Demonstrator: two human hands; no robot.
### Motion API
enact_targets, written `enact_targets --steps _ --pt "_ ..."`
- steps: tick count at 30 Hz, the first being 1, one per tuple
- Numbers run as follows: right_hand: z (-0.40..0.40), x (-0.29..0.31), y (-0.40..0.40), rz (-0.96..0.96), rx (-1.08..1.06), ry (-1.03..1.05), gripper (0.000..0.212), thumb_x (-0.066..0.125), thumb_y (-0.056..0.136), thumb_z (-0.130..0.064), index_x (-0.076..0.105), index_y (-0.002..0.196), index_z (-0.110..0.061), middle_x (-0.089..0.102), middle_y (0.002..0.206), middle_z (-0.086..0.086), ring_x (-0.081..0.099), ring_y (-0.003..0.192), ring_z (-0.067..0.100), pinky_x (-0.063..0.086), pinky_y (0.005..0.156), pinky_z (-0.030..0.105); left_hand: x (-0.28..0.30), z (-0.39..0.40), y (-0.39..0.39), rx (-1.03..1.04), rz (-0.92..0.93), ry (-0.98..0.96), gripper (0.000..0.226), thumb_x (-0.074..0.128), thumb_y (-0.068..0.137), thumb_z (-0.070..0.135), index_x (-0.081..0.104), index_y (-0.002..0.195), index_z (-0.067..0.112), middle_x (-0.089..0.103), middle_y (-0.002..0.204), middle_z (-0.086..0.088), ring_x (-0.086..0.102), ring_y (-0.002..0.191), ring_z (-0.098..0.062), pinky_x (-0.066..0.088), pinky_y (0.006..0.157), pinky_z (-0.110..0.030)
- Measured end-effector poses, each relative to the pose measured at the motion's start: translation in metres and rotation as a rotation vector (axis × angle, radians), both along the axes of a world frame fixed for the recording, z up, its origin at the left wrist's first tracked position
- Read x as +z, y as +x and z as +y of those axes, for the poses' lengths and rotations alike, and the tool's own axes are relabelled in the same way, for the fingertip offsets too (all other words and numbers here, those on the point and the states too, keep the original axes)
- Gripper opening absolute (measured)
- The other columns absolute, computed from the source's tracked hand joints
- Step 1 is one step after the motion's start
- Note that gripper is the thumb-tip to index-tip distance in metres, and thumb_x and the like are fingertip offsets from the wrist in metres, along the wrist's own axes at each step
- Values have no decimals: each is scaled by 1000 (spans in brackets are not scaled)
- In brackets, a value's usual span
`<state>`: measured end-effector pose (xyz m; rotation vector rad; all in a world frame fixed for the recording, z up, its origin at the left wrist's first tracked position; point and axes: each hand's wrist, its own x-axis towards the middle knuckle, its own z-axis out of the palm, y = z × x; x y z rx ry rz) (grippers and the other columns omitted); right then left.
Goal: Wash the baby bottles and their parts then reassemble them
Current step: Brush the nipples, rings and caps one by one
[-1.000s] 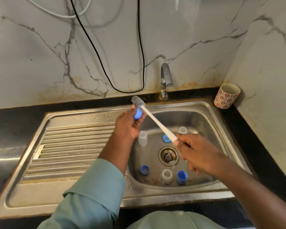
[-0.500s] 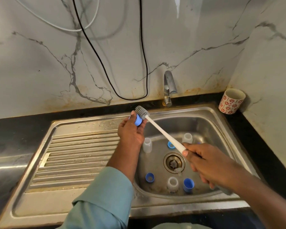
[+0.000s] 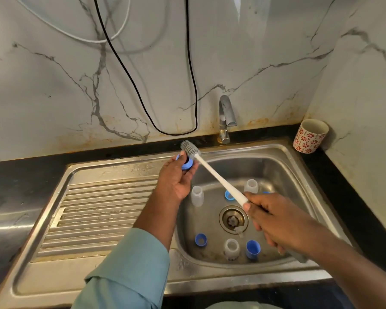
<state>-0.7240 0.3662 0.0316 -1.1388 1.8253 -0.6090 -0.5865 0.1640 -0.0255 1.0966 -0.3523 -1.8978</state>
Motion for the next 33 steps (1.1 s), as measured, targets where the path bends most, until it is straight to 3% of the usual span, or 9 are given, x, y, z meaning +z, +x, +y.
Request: enact_targets --steps 4,8,13,16,18,22,26,30,33 --pt "5 -1 0 -38 -14 4 16 45 101 -30 60 99 -24 56 73 6 43 47 10 40 42 21 6 -7 -1 156 38 -1 31 61 95 5 56 125 2 60 123 -23 65 101 -33 61 61 -35" --pt "-3 -2 4 -52 -80 -19 14 45 102 -27 56 94 -32 54 71 6 45 47 12 42 43 23 10 2 -12 -41 -26 -71 31 63 92 2 56 123 2 63 118 -23 69 91 -30 62 64 -37" --pt "8 3 2 -72 -60 -21 12 46 101 -28 58 99 -25 53 71 5 43 48 10 41 42 20 10 -1 -7 -5 -220 -147 21 75 83 2 59 92 13 68 104 -15 67 87 -24 54 65 -31" --pt "4 2 2 -49 -64 -13 20 45 101 -28 59 111 -17 53 72 6 44 53 15 42 44 22 4 9 -15 17 -188 -94 16 72 89 19 62 100 14 67 109 -14 65 92 -22 55 66 -30" --pt "0 1 2 -46 -80 -17 22 45 102 -28 56 117 -16 54 73 7 46 55 18 42 46 24 1 16 -24 -30 -266 -84 25 68 90 33 62 105 14 67 101 -12 63 82 -18 53 62 -28" --pt "9 2 1 -37 -22 -2 18 45 101 -31 60 105 -21 57 75 6 48 50 12 46 47 22 9 6 -21 72 -245 -43 37 55 98 43 62 111 9 65 83 -7 56 63 -13 48 52 -24" --pt "-1 4 2 -59 -98 -49 15 46 101 -28 59 108 -23 56 72 5 46 49 12 43 44 22 11 17 -33 -107 -299 -58 45 46 99 53 63 104 11 56 63 -2 48 54 -11 40 52 -25" --pt "6 7 -2 -70 -62 -36 14 45 101 -29 59 102 -29 56 73 5 45 47 9 42 43 21 10 6 -23 2 -181 -57 43 58 96 46 60 119 9 62 82 -6 53 59 -9 46 52 -22" --pt "3 9 -4 -40 -100 -54 12 46 101 -28 56 102 -35 60 76 7 48 47 9 44 43 20 7 12 -21 -115 -147 -109 36 67 91 33 60 118 9 68 99 -12 63 73 -13 54 58 -24"
